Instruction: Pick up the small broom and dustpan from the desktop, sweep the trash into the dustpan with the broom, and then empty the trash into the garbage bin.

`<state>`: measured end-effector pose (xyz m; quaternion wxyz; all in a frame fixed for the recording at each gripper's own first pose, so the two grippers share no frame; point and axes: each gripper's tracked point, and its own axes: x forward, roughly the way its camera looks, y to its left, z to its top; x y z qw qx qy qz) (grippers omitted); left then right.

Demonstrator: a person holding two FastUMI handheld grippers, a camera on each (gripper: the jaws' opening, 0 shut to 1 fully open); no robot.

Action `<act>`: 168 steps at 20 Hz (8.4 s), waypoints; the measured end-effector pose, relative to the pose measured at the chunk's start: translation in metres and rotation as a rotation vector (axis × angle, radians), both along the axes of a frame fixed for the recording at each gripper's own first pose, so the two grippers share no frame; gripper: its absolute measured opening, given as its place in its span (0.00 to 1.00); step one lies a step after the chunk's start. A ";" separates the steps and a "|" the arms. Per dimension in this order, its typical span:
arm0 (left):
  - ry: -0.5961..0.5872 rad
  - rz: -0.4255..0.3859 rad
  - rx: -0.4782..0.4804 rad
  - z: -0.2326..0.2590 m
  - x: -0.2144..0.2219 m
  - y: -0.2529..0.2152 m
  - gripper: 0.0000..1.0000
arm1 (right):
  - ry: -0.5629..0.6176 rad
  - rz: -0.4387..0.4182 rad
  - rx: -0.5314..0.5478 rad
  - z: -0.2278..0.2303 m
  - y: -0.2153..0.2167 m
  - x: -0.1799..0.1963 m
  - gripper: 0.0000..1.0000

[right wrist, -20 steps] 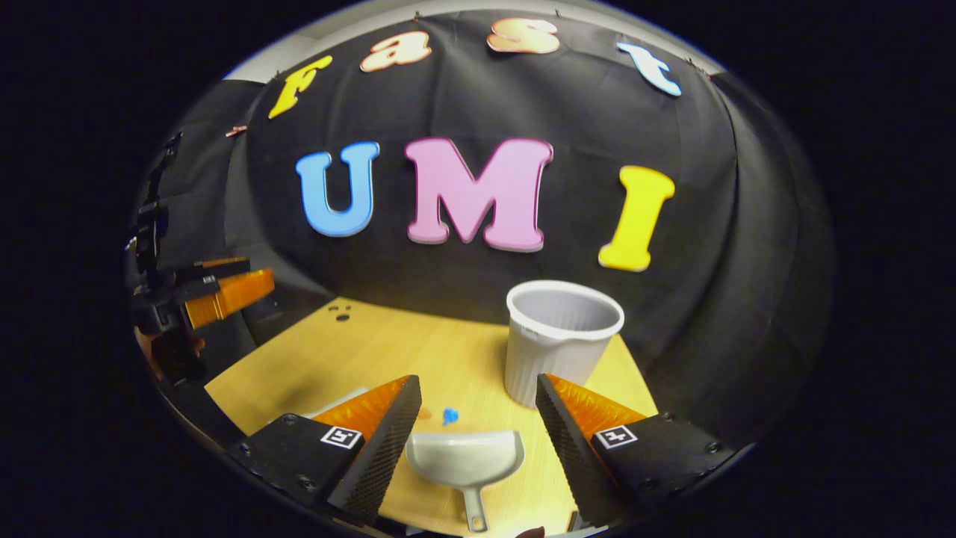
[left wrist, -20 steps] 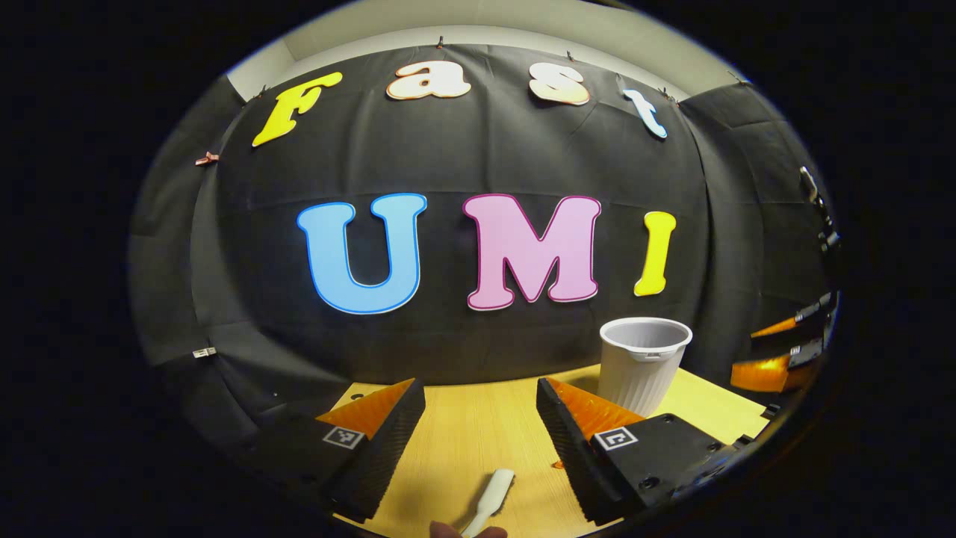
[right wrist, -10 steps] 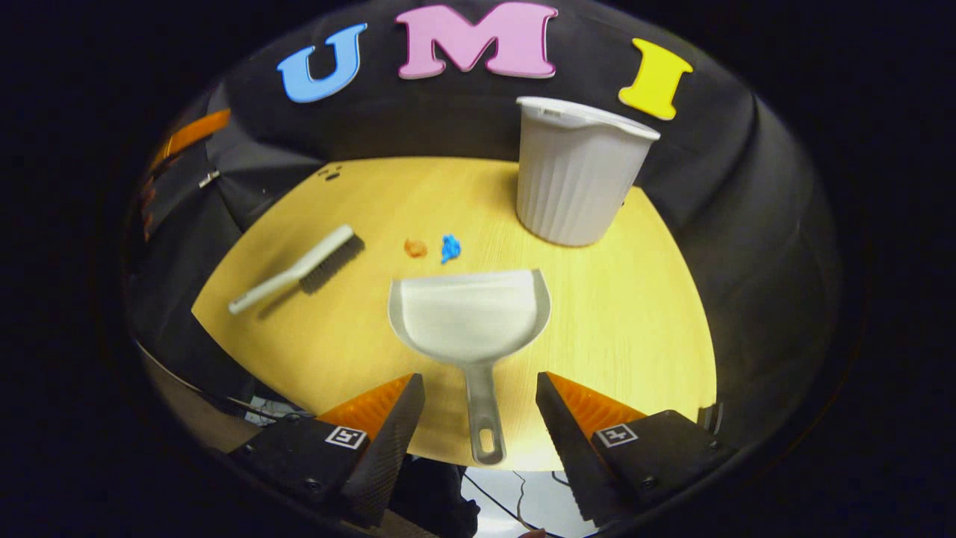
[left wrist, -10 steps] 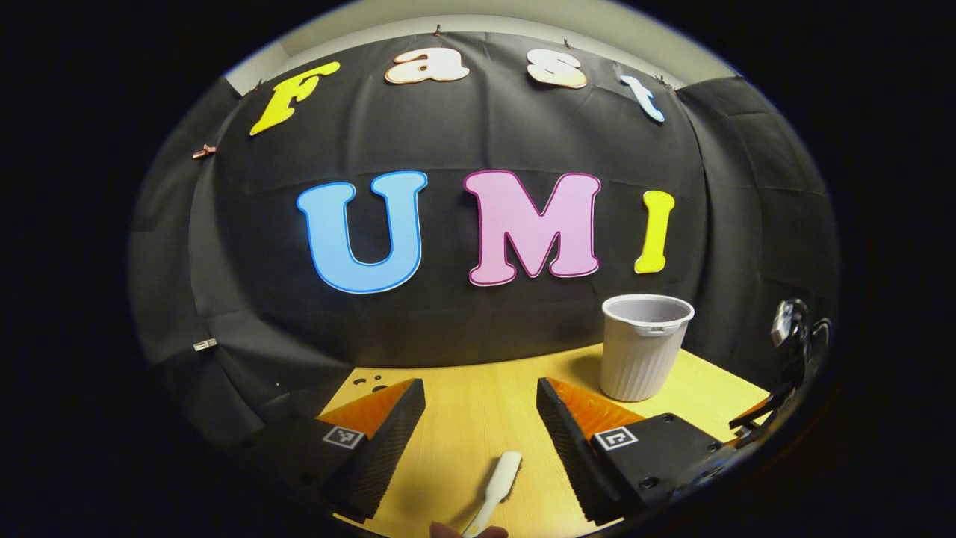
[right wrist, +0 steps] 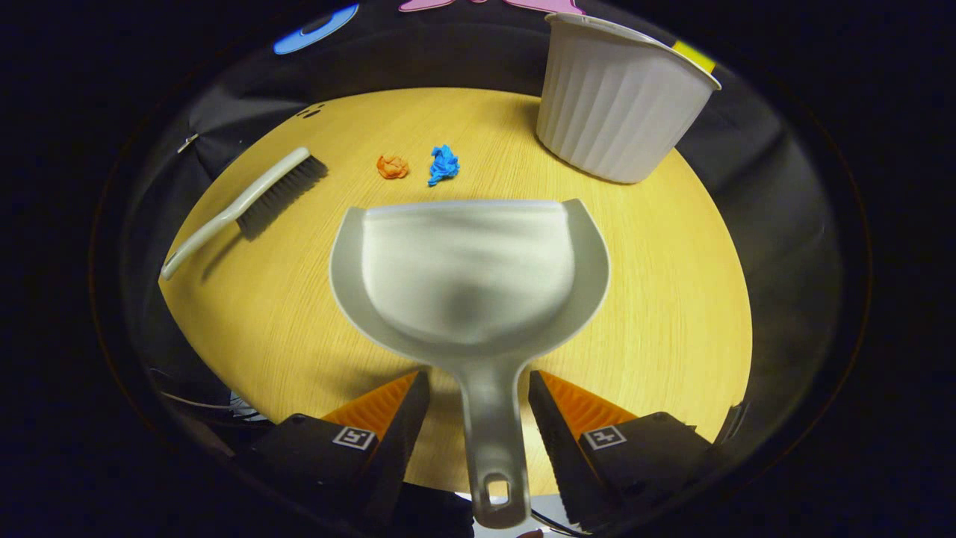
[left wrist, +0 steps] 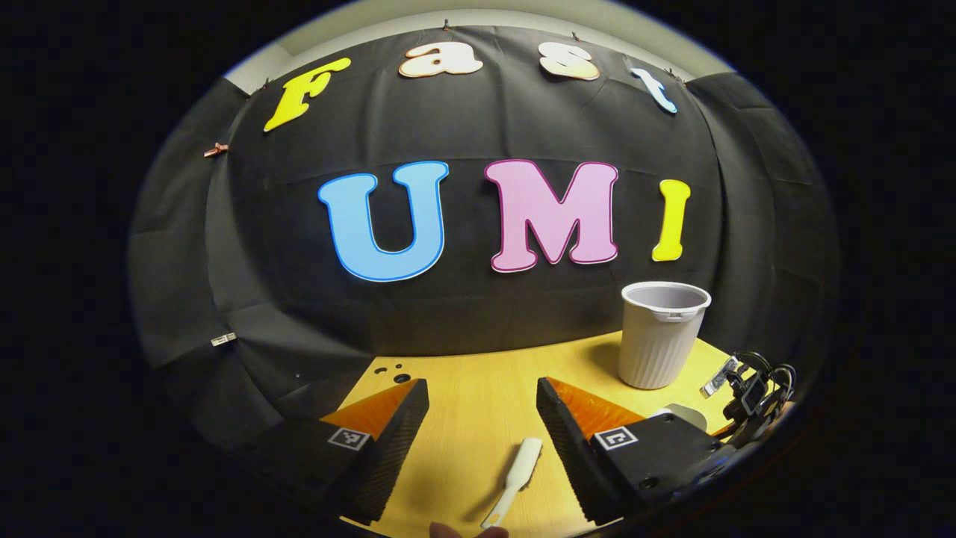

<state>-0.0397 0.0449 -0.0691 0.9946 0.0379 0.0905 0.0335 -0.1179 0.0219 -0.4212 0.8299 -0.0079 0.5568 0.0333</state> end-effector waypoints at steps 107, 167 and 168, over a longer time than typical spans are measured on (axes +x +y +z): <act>0.914 -0.484 -0.124 -0.282 0.043 -0.122 0.26 | -0.136 -0.136 -0.166 0.167 -0.151 0.055 0.34; 0.842 -0.319 -0.153 -0.278 0.031 -0.094 0.25 | -0.159 0.116 -0.047 0.195 -0.074 0.114 0.35; 0.843 -0.316 -0.151 -0.278 0.031 -0.093 0.25 | -0.139 0.132 -0.031 0.181 -0.058 0.104 0.37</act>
